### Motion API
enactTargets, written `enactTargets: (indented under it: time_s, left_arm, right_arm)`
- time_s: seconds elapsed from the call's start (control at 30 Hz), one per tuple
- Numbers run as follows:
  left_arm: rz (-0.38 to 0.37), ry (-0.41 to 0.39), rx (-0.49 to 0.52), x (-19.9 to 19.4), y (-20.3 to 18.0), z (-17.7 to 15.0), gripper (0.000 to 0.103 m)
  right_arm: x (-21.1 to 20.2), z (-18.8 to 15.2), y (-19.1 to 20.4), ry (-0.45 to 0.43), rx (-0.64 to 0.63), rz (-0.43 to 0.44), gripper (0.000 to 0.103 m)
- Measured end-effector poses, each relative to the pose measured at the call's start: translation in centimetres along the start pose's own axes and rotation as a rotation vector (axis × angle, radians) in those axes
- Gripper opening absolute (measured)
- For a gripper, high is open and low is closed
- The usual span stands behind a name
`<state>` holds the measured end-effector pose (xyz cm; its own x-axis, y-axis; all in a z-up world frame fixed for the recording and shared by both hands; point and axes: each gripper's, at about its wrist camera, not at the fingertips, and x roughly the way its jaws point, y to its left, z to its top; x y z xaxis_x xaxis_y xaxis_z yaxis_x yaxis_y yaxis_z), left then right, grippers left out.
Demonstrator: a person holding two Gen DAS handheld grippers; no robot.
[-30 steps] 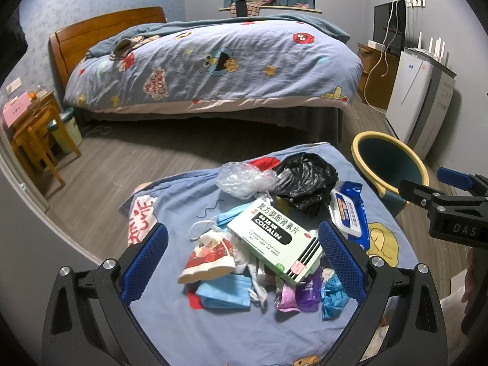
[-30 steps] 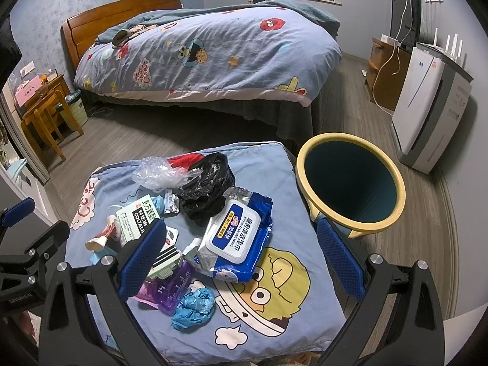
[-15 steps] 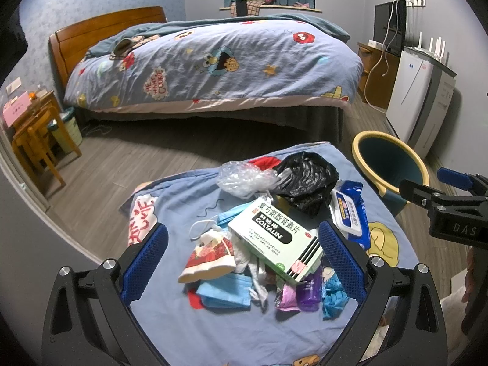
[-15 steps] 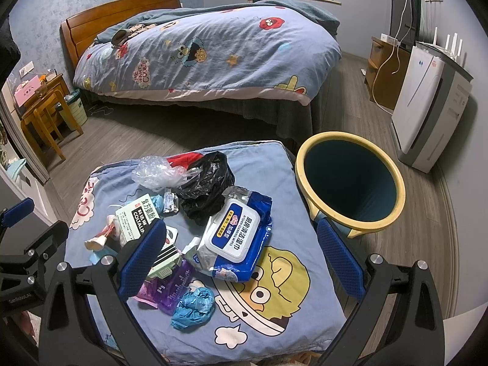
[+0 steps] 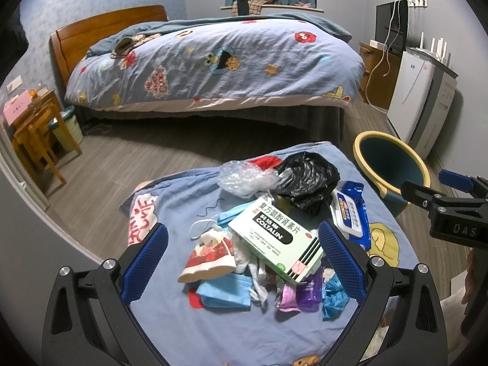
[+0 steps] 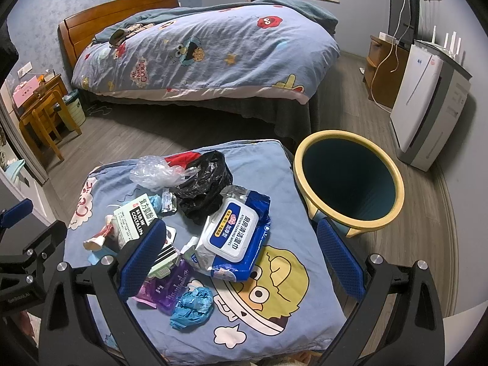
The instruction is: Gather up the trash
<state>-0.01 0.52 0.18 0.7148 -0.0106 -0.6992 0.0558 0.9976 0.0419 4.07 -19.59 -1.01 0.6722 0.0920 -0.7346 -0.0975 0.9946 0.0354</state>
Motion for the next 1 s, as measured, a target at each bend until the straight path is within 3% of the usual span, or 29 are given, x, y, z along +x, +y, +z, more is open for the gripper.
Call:
enactTargets:
  time_s: [0.3,0.6,0.77,0.9,1.0]
  left_arm:
    - [0.004,-0.004,-0.049,0.7,1.5,0.6,0.098]
    - [0.000,-0.002,-0.057,2.2,2.5,3.3,0.098]
    - [0.042,-0.014,-0.062,4.6,4.1,5.7,0.098]
    - [0.041,0.044,-0.087,8.0,5.5,6.4,0.098]
    - [0.019,0.086,-0.114,10.3,6.3,6.6,0.098]
  right_arm:
    - [0.7,-0.8,0.0,0.025,-0.006,-0.013,0.097]
    - [3.0,1.3,-0.3,0.077,0.016,0.012,0.097]
    - [5.5,3.8,-2.4,0.095,0.094,0.010,0.097]
    - [8.2,5.1,-3.8,0.133,0.172,0.049,0.097]
    - [10.0,5.8,-3.8,0.131,0.155,0.053,0.097]
